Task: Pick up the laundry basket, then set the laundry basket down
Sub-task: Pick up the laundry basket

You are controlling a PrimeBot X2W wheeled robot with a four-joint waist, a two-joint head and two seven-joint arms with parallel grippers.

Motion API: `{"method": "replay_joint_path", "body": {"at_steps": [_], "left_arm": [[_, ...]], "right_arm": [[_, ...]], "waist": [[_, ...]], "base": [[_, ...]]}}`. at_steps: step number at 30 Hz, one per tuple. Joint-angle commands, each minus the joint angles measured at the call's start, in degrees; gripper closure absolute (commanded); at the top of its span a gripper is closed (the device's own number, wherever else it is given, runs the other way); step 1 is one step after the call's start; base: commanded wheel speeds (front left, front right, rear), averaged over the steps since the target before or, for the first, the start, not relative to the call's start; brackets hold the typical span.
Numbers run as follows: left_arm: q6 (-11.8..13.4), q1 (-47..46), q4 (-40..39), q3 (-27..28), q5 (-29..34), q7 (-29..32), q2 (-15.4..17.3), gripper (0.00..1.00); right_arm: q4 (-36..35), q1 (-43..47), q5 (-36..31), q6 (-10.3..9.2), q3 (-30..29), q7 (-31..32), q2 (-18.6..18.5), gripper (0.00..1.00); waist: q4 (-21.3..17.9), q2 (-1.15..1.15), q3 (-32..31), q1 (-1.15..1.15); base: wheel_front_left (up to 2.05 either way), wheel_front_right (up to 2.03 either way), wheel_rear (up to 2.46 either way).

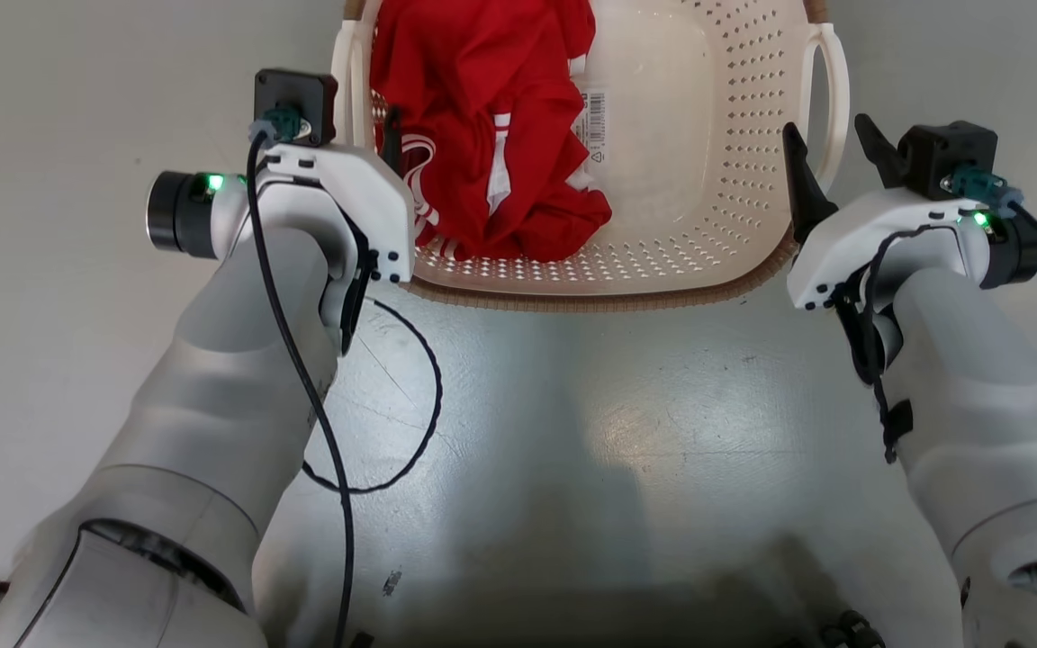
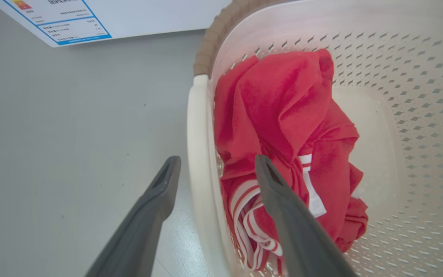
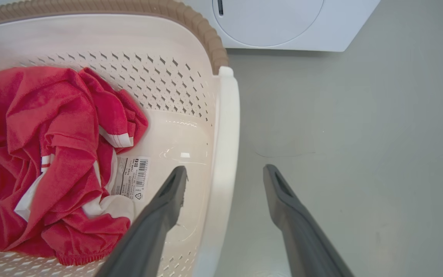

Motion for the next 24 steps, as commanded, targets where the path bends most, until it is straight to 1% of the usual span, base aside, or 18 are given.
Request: {"method": "replay_joint_path", "body": {"at_steps": [1, 6, 11, 19, 24], "left_arm": [[0.58, -0.84, -0.42, 0.17, -0.53, 0.16, 1.29, 0.0], [1.18, -2.43, 0.2, -1.47, -0.7, 2.26, 1.29, 0.0], [1.79, -3.91, 1.55, -2.8, -0.37, 4.89, 1.29, 0.0], [2.44, -4.97, 2.76, -3.75, -0.52, 7.71, 1.29, 0.0], [2.65, -5.14, 3.07, -3.72, -1.28, 8.69, 1.29, 0.0]], "right_arm": [[0.57, 0.13, 0.62, 0.33, 0.88, -0.77, 0.75, 0.0], [4.14, -2.91, 2.07, 0.33, 1.67, -0.63, 0.75, 0.0], [6.28, -5.26, 2.44, 0.33, 2.65, 0.58, 0.75, 0.0], [7.96, -7.12, 2.1, 0.33, 2.49, 4.1, 0.75, 0.0], [8.32, -7.35, 1.79, 0.33, 2.39, 5.08, 0.75, 0.0]], "waist": [[-0.03, 0.0, 0.33, 0.0], [-0.26, 0.0, 0.91, 0.0], [-0.86, 0.0, 1.48, 0.0], [-1.23, 0.0, 1.84, 0.0], [-1.1, 0.0, 1.86, 0.0]], "base": [[0.0, 0.0, 0.0], [0.0, 0.0, 0.0], [0.0, 0.0, 0.0], [0.0, 0.0, 0.0], [0.0, 0.0, 0.0]]}}
